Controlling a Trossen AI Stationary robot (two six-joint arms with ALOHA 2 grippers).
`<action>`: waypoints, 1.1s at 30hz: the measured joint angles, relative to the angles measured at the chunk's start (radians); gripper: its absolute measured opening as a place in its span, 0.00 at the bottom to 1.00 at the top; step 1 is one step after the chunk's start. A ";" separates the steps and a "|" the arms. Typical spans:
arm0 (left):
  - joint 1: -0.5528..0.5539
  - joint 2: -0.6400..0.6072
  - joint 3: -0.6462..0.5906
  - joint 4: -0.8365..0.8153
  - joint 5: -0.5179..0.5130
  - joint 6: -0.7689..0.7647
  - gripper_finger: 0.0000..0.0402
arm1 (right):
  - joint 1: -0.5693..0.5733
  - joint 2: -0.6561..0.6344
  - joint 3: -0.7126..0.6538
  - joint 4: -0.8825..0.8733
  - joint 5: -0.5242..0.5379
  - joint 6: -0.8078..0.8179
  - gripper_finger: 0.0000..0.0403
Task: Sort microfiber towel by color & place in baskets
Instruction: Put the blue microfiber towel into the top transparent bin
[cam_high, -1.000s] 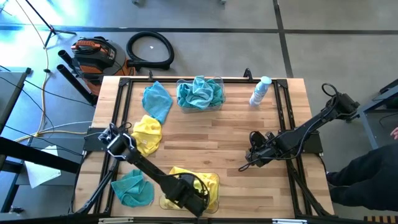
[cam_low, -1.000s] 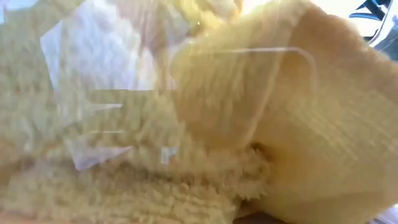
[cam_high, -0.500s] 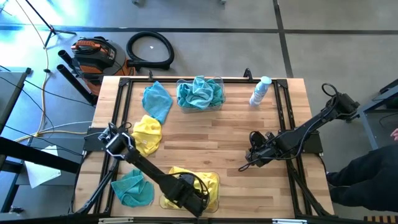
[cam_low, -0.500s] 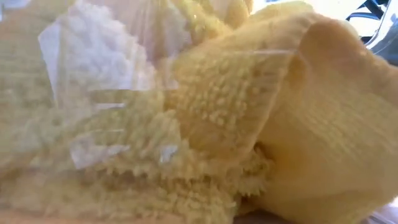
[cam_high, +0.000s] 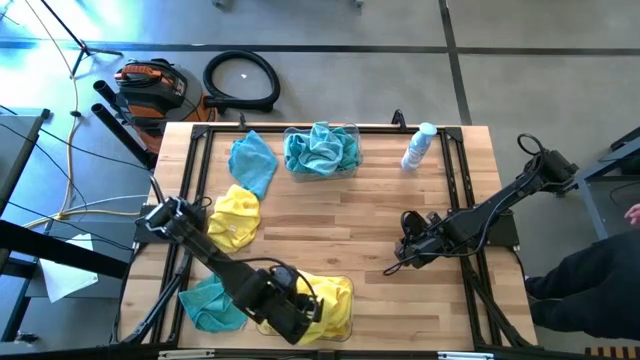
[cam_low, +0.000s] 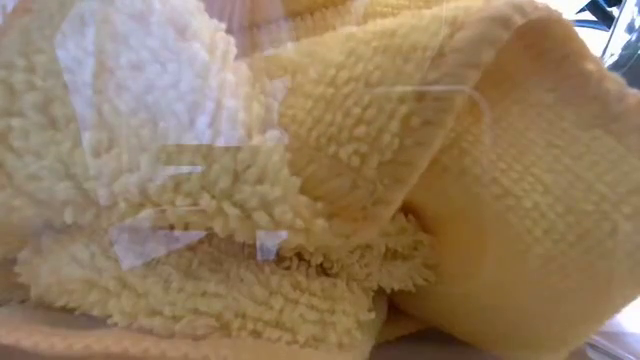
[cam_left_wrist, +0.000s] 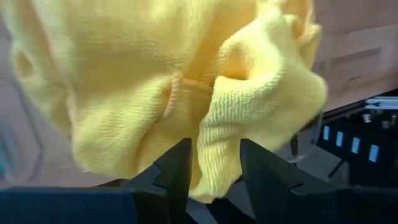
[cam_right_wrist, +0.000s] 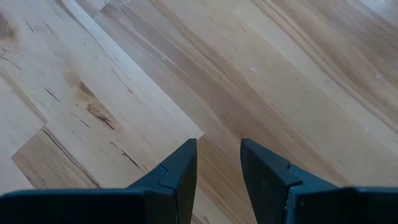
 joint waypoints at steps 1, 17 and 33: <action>-0.002 -0.011 0.000 -0.009 -0.009 0.000 0.31 | 0.000 0.000 0.000 0.000 0.001 0.000 0.29; -0.007 -0.135 0.002 -0.381 -0.325 0.137 0.31 | 0.000 0.000 0.000 0.001 0.003 0.006 0.29; 0.161 -0.525 -0.417 -0.302 -0.394 0.575 0.31 | -0.003 0.000 0.000 0.150 0.100 0.051 0.29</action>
